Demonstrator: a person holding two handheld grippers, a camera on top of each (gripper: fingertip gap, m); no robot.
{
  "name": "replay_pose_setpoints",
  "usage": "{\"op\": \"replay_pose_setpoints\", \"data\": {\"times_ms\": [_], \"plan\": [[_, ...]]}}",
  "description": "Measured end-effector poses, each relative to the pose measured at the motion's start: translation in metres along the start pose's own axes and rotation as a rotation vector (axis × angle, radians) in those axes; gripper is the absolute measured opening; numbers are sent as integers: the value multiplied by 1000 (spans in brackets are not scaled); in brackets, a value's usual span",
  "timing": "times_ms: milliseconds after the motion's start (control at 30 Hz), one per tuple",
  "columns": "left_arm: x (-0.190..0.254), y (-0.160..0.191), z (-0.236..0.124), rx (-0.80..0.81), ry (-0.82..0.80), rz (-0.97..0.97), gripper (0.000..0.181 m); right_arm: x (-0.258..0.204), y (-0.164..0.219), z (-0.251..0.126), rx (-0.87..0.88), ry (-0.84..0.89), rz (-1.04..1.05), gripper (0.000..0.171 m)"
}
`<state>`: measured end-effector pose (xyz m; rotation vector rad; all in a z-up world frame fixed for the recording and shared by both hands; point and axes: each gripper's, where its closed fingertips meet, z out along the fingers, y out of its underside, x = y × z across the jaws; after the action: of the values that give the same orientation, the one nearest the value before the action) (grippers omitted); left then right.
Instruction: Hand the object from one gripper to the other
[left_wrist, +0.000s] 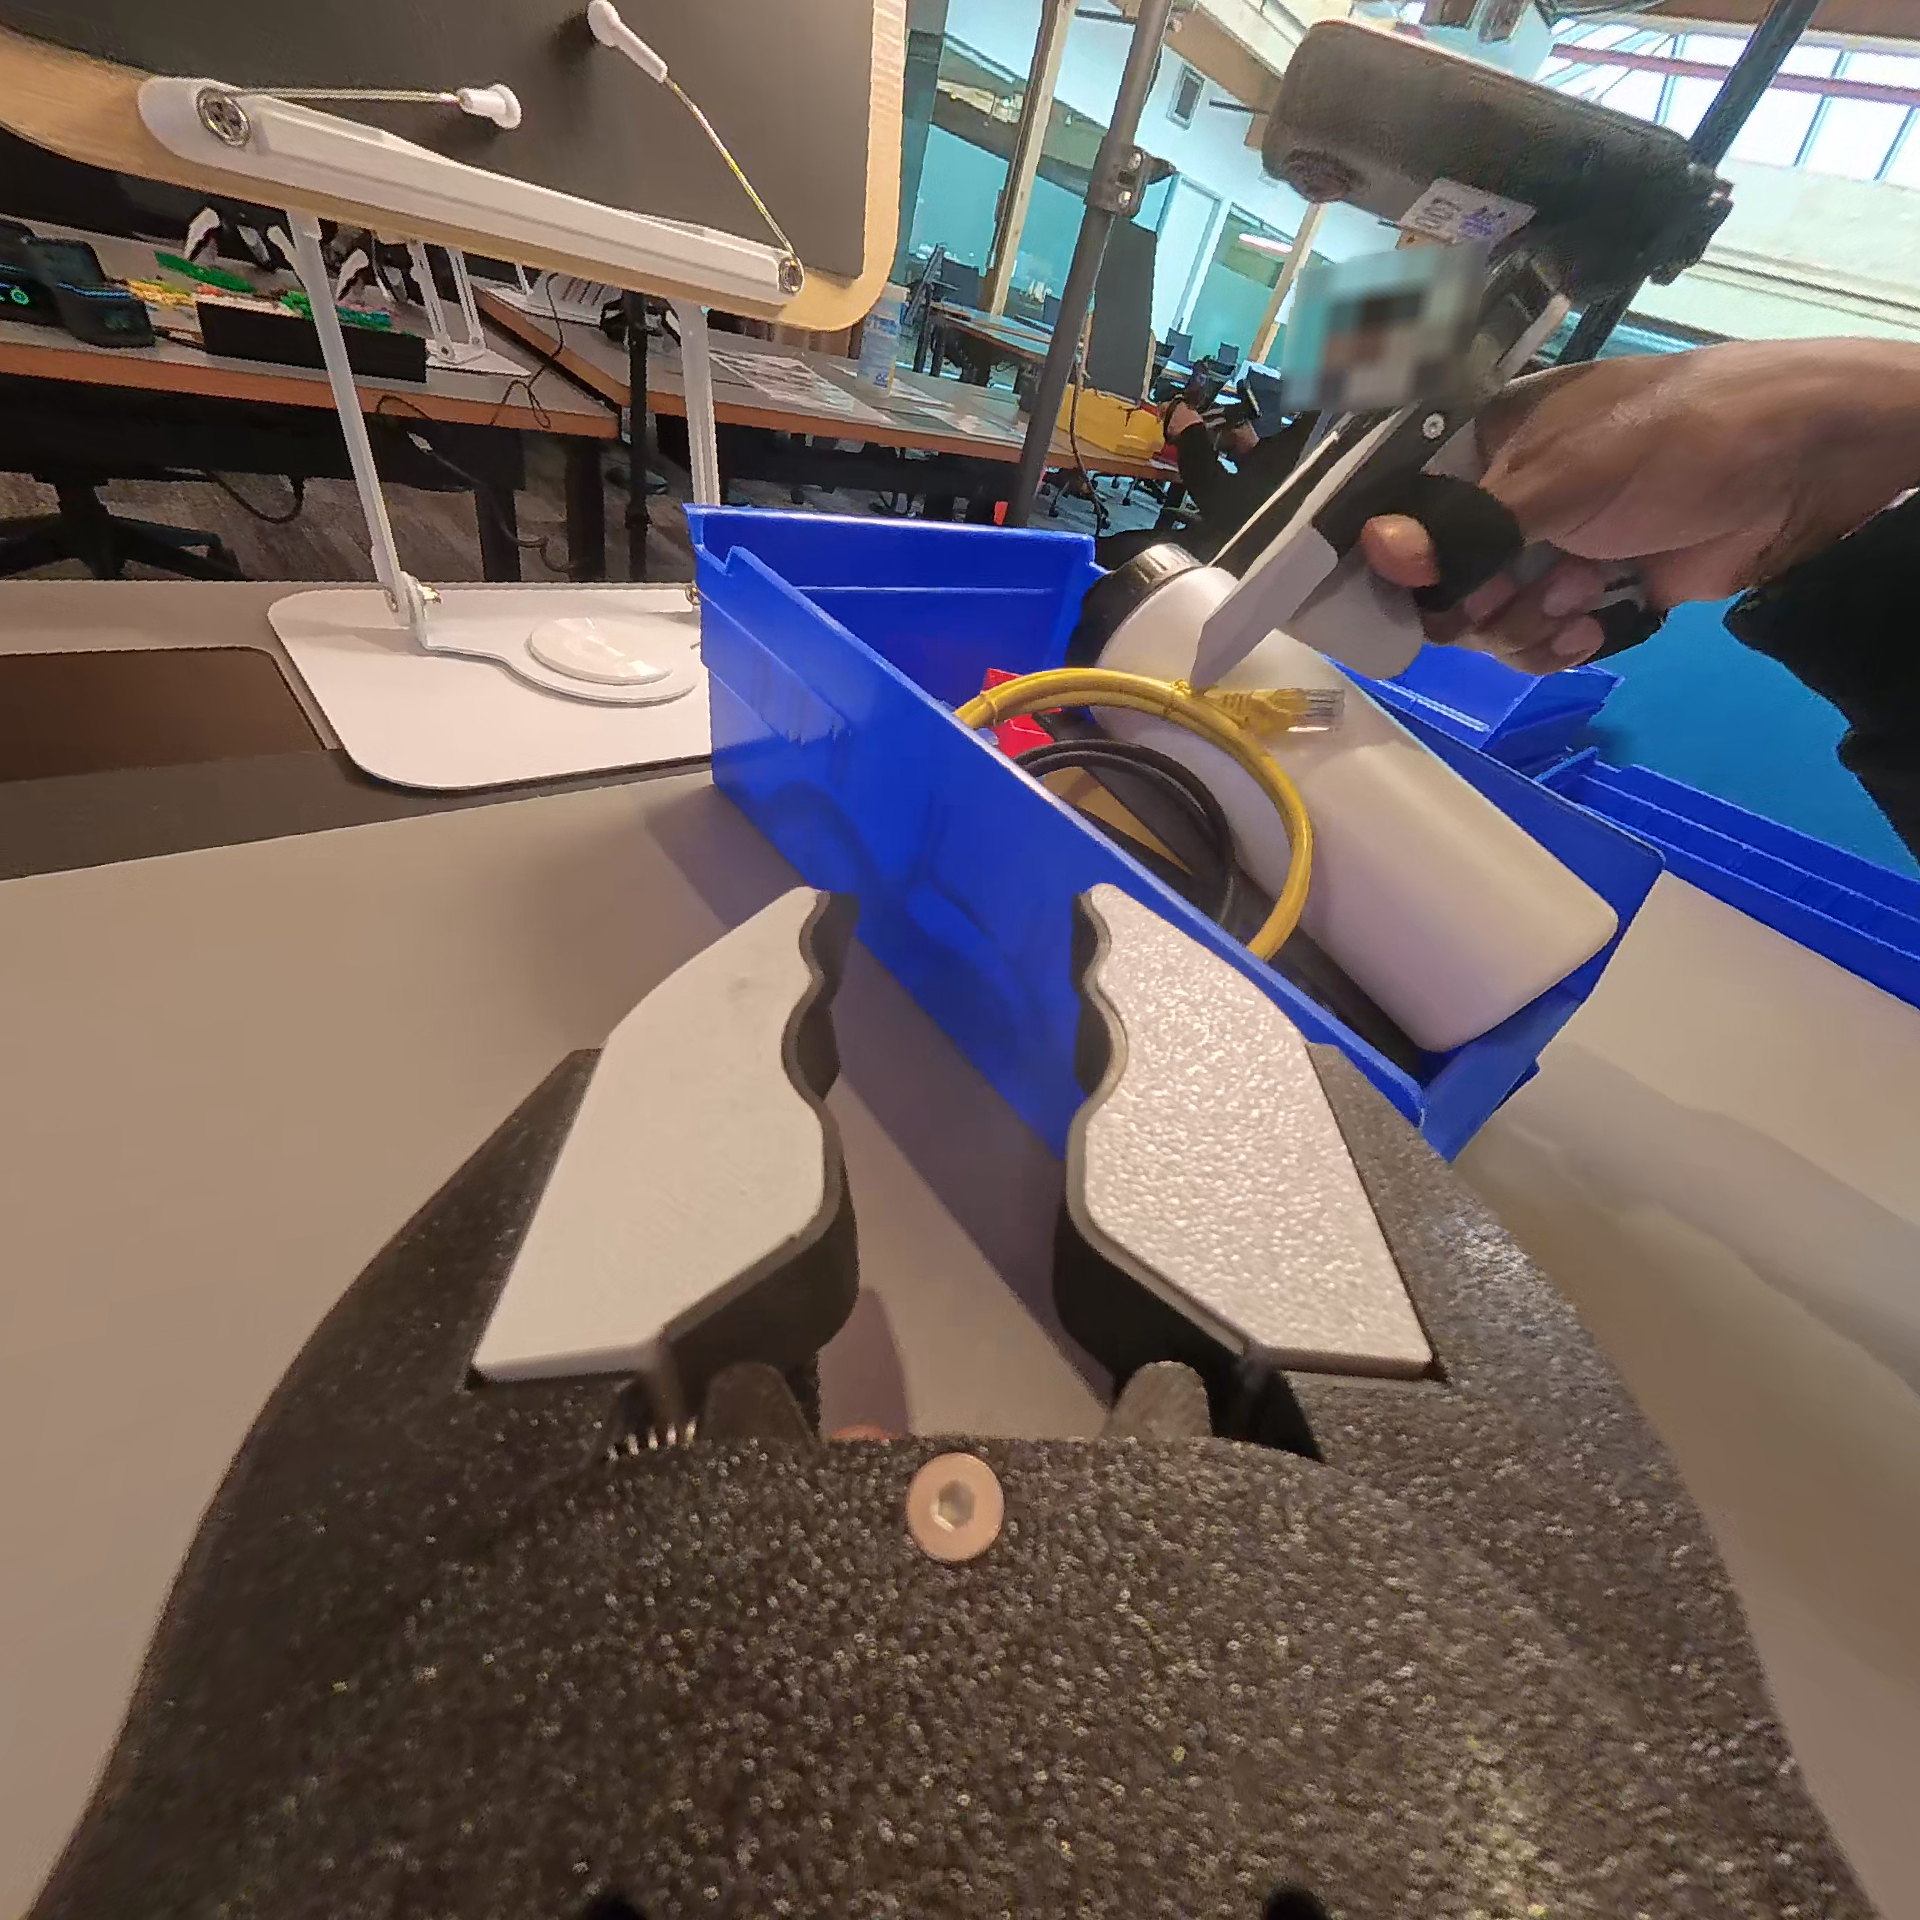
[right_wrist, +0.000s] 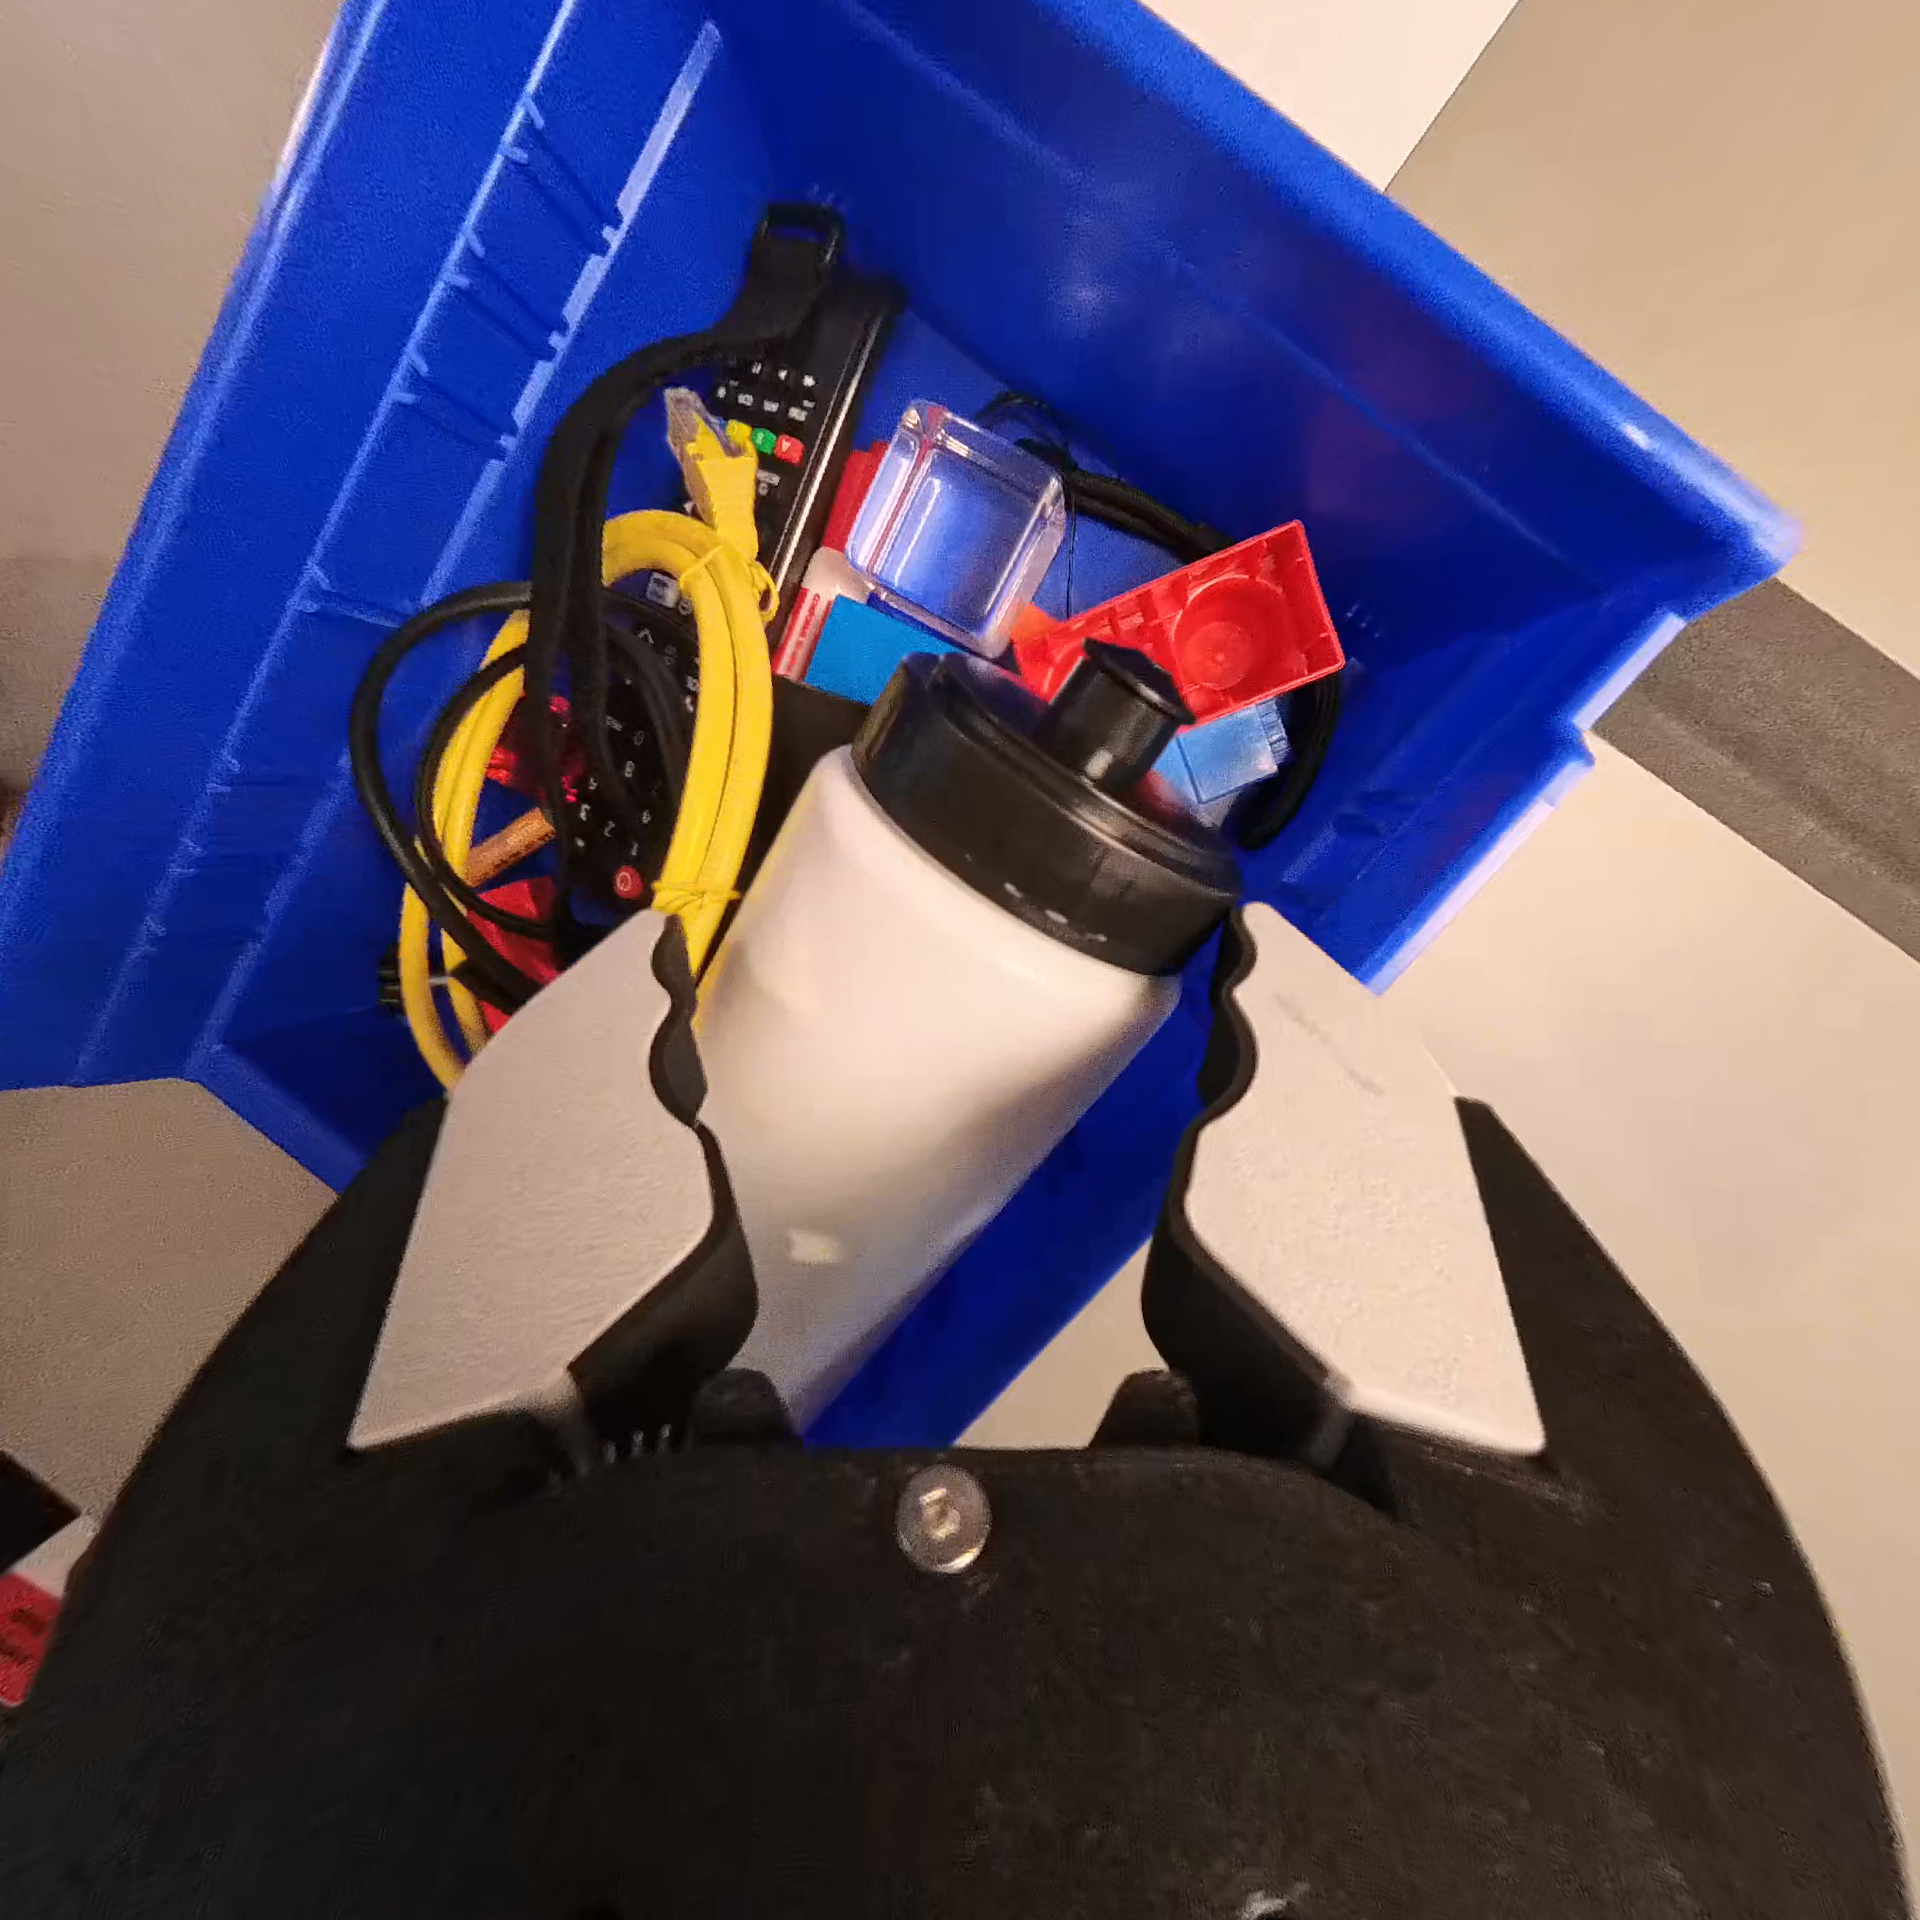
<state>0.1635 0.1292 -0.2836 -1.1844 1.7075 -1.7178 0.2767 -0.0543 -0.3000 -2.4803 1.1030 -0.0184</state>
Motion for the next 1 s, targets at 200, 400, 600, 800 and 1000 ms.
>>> {"op": "replay_pose_setpoints", "data": {"times_ms": [200, 400, 600, 800, 1000], "plan": [[3, 0, 0, 3, 12, 4, 42, -1, -3, 3, 9, -43, 60, 89], [7, -11, -4, 51, 37, -2, 41, -8, -10, -16, 181, -69, 30, 86], [14, -18, -7, 81, 80, -17, 40, -31, -14, -65, 397, -71, -72, 82], [41, -27, -11, 108, 192, 31, 41, -61, -5, -97, 543, -115, -186, 80], [84, -38, -20, 136, 352, 86, 49, -100, 3, -124, 640, -192, -270, 78]]}}
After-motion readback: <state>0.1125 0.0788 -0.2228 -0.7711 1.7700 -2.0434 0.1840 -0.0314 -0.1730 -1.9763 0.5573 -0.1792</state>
